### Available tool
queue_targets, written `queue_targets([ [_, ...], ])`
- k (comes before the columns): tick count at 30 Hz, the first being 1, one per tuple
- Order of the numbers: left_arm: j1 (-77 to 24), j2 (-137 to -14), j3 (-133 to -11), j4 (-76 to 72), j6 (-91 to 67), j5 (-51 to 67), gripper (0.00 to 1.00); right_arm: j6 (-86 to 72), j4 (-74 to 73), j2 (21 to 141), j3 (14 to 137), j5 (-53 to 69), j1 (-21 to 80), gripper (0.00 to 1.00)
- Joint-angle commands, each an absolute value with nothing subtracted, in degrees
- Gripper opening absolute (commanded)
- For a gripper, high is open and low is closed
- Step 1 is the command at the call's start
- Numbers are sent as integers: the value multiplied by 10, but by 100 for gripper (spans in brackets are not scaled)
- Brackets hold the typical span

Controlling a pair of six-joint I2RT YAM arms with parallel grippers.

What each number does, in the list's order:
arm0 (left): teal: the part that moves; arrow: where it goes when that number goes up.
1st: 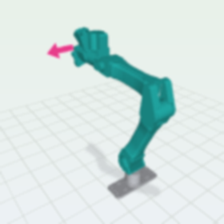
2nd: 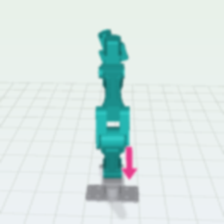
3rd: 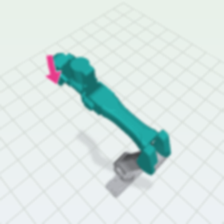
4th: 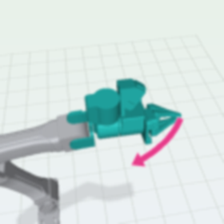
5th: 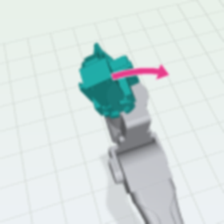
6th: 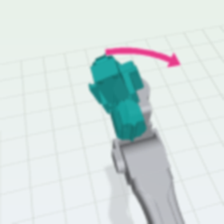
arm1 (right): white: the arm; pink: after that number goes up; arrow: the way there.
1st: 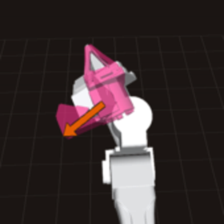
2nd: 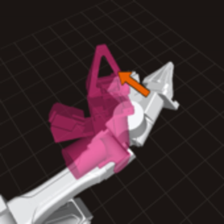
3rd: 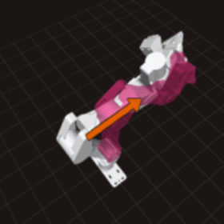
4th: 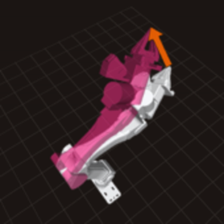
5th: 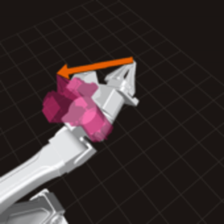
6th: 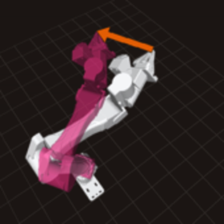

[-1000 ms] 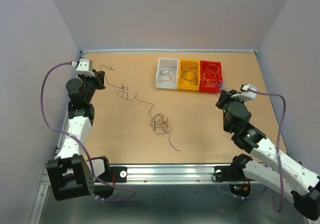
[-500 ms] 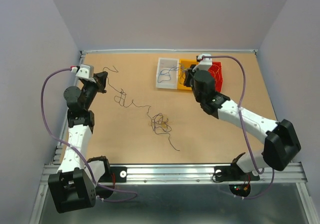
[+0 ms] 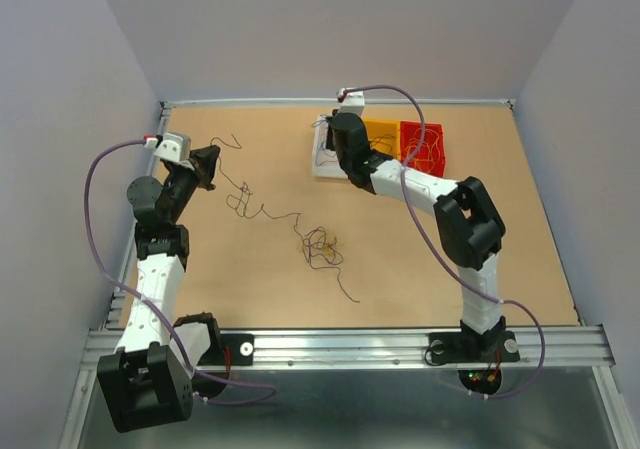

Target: Untangle the cables

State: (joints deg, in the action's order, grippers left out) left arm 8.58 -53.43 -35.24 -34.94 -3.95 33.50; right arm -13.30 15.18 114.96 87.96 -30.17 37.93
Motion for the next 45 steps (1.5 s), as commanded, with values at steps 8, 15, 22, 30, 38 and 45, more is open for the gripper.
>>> queue_targets([
  [8,78,-514,-347,-389,-41,370,0,-147,142,1191,956,-336,364,40],
  [15,65,-514,-347,-388,-32,381,0,-135,142,1108,878,-191,366,80],
  [22,60,-509,-350,-381,-26,391,0,-62,182,1043,763,178,370,89],
  [30,56,-505,-352,-374,-24,391,0,36,175,1043,715,332,432,88],
  [38,57,-497,-352,-370,-21,383,0,94,131,1104,750,323,488,87],
  [45,56,-511,-381,-352,-25,377,0,91,112,1150,789,258,502,34],
])
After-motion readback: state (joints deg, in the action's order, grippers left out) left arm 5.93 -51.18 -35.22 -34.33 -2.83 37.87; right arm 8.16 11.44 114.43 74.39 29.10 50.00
